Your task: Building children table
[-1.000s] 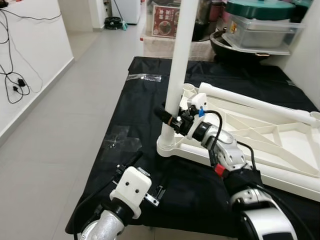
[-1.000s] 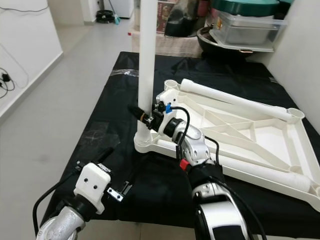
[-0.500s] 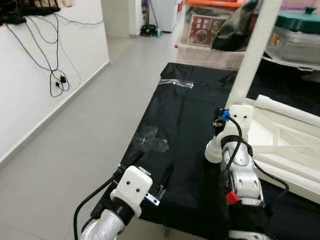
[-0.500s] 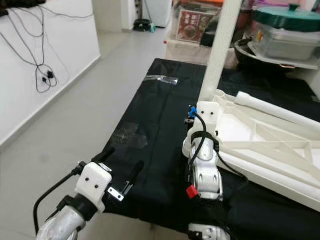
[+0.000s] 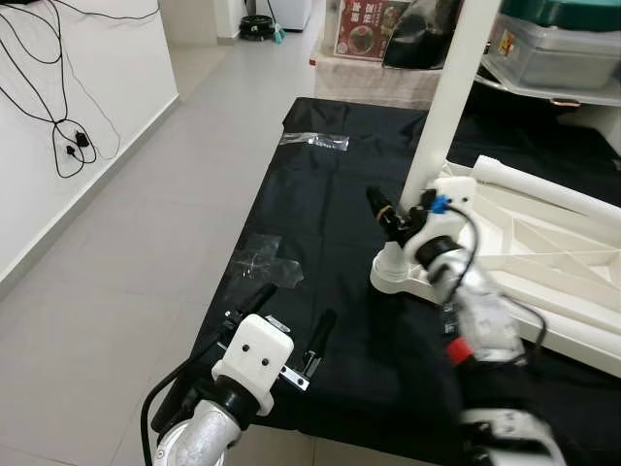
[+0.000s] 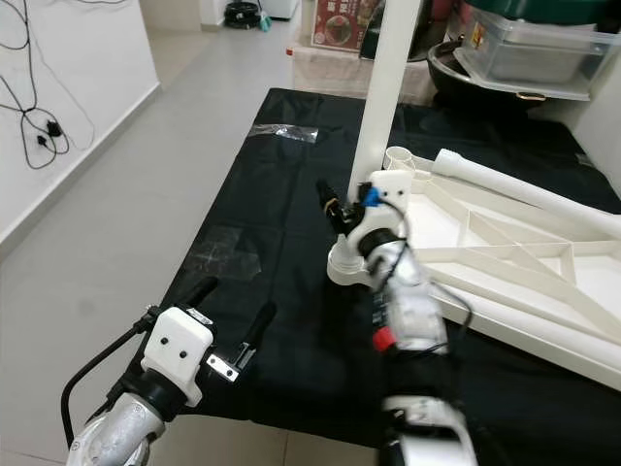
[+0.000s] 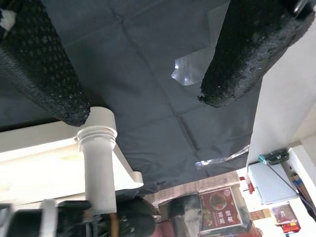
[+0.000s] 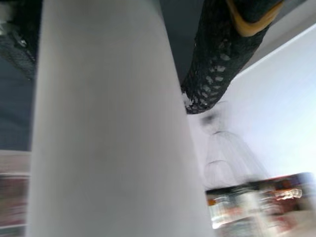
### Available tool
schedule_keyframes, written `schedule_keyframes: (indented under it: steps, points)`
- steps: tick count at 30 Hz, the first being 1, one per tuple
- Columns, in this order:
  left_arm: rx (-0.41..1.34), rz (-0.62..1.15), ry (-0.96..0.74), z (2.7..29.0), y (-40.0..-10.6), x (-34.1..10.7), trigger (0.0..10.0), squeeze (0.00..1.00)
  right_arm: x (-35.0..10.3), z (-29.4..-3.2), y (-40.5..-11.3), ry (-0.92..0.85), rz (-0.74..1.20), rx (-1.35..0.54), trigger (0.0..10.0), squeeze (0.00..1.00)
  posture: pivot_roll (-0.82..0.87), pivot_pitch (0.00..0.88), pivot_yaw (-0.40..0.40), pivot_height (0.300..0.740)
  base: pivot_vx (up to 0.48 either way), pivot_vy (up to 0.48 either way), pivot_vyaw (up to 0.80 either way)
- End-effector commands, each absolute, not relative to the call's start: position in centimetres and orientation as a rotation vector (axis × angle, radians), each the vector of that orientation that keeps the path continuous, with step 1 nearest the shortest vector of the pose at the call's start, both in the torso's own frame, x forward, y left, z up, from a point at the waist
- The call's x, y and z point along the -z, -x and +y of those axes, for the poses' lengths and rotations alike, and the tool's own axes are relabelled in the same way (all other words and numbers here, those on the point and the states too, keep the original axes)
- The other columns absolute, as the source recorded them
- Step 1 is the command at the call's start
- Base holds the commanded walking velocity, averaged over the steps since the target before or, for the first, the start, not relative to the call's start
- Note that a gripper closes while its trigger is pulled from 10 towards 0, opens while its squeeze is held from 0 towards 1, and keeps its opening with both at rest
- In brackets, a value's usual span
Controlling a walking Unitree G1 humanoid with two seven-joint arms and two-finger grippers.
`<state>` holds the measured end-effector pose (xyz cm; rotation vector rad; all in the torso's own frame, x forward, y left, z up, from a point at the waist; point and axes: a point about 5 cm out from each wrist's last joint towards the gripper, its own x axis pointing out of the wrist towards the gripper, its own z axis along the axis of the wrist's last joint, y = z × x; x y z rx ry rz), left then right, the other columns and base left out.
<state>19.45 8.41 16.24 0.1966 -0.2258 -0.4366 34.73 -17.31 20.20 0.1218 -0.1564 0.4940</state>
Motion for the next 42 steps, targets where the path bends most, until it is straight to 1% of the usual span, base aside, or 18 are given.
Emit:
schedule_keyframes:
  steps: [1, 4, 5, 6, 8, 13, 16, 17, 19, 20, 22, 30, 31, 32, 34, 36, 37, 42]
  points:
    - [0.435, -0.204, -0.201, 8.4, -19.4, -15.9, 10.0, 0.00, -19.8, -15.9, -34.6, -0.150, -0.124, -0.637, 10.0, 0.00, 0.13, 0.061, -0.064, 0.740, 0.000, 0.000, 0.00]
    - [0.435, -0.204, -0.201, 8.3, -19.4, -15.9, 10.0, 0.00, -19.6, -16.3, -34.3, -0.139, -0.095, -0.759, 10.0, 0.00, 0.13, 0.061, -0.064, 0.740, 0.000, 0.000, 0.00]
    - [0.444, -0.203, -0.196, 8.2, -19.3, -16.0, 10.0, 0.00, -19.6, -16.0, -34.0, -0.153, -0.055, -0.918, 10.0, 0.00, 0.13, 0.067, -0.060, 0.740, 0.000, 0.000, 0.00]
    - [0.444, -0.203, -0.196, 8.2, -19.3, -16.0, 10.0, 0.00, -19.6, -16.0, -34.0, -0.153, -0.055, -0.918, 10.0, 0.00, 0.13, 0.067, -0.060, 0.740, 0.000, 0.000, 0.00]
    - [0.457, -0.204, -0.190, 8.0, -19.2, -16.2, 10.0, 0.00, -19.6, -15.0, -33.7, -0.191, 0.010, -1.105, 10.0, 0.00, 0.13, 0.070, -0.060, 0.740, 0.000, 0.000, 0.00]
    - [0.463, -0.208, -0.188, 7.9, -19.2, -16.3, 10.0, 0.00, -19.6, -11.9, -33.7, -0.239, 0.006, -1.268, 10.0, 0.00, 0.14, 0.076, -0.057, 0.740, 0.000, 0.000, 0.00]
    - [0.463, -0.208, -0.188, 7.8, -19.2, -16.3, 10.0, 0.00, -19.5, -11.1, -33.6, -0.234, 0.006, -1.329, 10.0, 0.00, 0.14, 0.077, -0.051, 0.740, 0.000, 0.000, 0.00]
    - [0.460, -0.208, -0.185, 7.8, -19.1, -16.3, 10.0, 0.00, -19.4, -10.4, -33.9, -0.225, -0.007, -1.326, 3.2, 0.00, 0.14, 0.077, -0.051, 0.740, 0.000, 0.000, 0.00]
    - [0.459, -0.208, -0.184, 7.8, -19.1, -16.4, 10.0, 0.00, -19.4, -10.1, -34.1, -0.216, -0.015, -1.315, 3.2, 0.00, 0.14, 0.075, -0.056, 0.740, 0.000, 0.000, 0.00]
    - [0.459, -0.208, -0.183, 7.8, -19.2, -16.3, 10.0, 0.00, -19.5, -9.7, -34.6, -0.188, -0.046, -1.250, 0.0, 0.00, 0.14, 0.076, -0.058, 0.740, 0.000, 0.000, 0.00]
    - [0.462, -0.207, -0.183, 7.7, -19.1, -16.3, 10.0, 0.00, -19.9, -9.6, -35.7, -0.161, -0.082, -1.078, 0.0, 0.00, 0.13, 0.076, -0.053, 0.740, 0.000, 0.000, 0.00]
    - [0.464, -0.205, -0.183, 7.7, -19.2, -16.3, 10.0, 0.00, -20.1, -9.4, -36.3, -0.090, -0.084, -0.851, 0.0, 0.00, 0.13, 0.075, -0.050, 0.740, 0.000, 0.000, 0.00]
    - [0.464, -0.205, -0.185, 7.8, -19.2, -16.3, 10.0, 0.00, -20.0, -9.7, -36.7, -0.063, -0.059, -0.678, 0.0, 0.00, 0.13, 0.075, -0.049, 0.740, 0.000, 0.000, 0.00]
    - [0.464, -0.205, -0.185, 7.8, -19.2, -16.3, 10.0, 0.00, -20.0, -9.7, -36.7, -0.063, -0.059, -0.678, 0.0, 0.00, 0.13, 0.075, -0.049, 0.740, 0.000, 0.000, 0.00]
    - [0.465, -0.205, -0.187, 7.8, -19.2, -16.3, 10.0, 0.00, -19.6, -11.6, -37.1, -0.015, -0.015, -0.272, 0.0, 0.00, 0.13, 0.077, -0.049, 0.740, 0.000, 0.000, 0.00]
    - [0.465, -0.205, -0.187, 7.8, -19.2, -16.3, 10.0, 0.00, -19.6, -11.6, -37.1, -0.015, -0.015, -0.272, 0.0, 0.00, 0.13, 0.077, -0.049, 0.740, 0.000, 0.000, 0.00]
    - [0.464, -0.205, -0.187, 7.8, -19.2, -16.3, 10.0, 0.00, -19.7, -13.4, -36.6, 0.002, -0.011, -0.002, 0.0, 0.00, 0.13, 0.078, -0.051, 0.740, 0.000, 0.000, 0.00]
    - [0.463, -0.205, -0.187, 7.8, -19.2, -16.3, 10.0, 0.00, -20.0, -13.3, -35.3, -0.026, -0.047, 0.146, 0.0, 0.00, 0.13, 0.079, -0.055, 0.740, 0.000, 0.000, 0.00]
